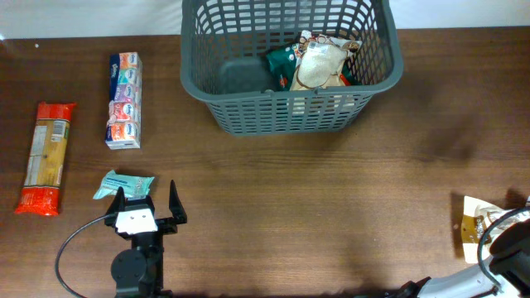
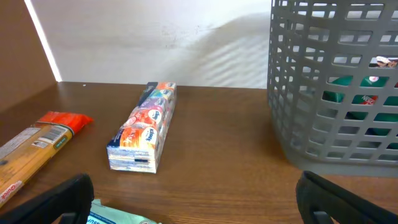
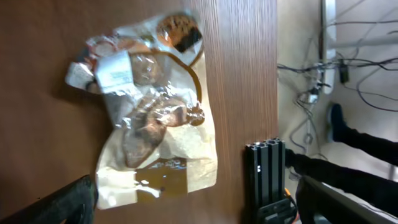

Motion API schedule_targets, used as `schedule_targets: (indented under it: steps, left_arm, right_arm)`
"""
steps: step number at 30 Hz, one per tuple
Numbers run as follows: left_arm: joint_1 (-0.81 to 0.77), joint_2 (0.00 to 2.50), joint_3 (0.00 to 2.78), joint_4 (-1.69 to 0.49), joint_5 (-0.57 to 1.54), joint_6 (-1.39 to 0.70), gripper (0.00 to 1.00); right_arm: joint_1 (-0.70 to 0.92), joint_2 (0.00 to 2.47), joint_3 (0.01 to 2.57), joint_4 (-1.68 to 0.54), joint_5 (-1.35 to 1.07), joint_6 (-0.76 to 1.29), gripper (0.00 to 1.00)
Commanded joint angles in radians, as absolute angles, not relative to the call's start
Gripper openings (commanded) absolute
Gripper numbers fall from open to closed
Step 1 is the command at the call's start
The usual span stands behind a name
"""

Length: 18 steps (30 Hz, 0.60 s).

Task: Pack container
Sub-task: 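Withdraw the right gripper toward the remaining rice bag, then lower the right gripper onto the second clear rice bag to grasp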

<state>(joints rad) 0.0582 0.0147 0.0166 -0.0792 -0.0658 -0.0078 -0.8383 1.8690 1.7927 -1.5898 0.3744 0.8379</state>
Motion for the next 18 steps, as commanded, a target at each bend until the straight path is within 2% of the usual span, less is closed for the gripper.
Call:
schedule_targets:
  steps: [1,12,18]
  left_arm:
    - [0.055,0.006,0.009,-0.078,-0.055,-0.018,0.99]
    - [0.055,0.006,0.009,-0.078,-0.056,-0.018,0.99]
    - [0.055,0.006,0.009,-0.078,-0.055,-0.018,0.99]
  right_arm:
    - [-0.846,1.869,1.725,-1.566,0.396,0.843,0.99]
    - [-0.847,1.869,1.579,-1.494,0.397,0.868,0.99]
    - [-0.847,1.869,1.446,-1.374,0.366,0.870,0.99]
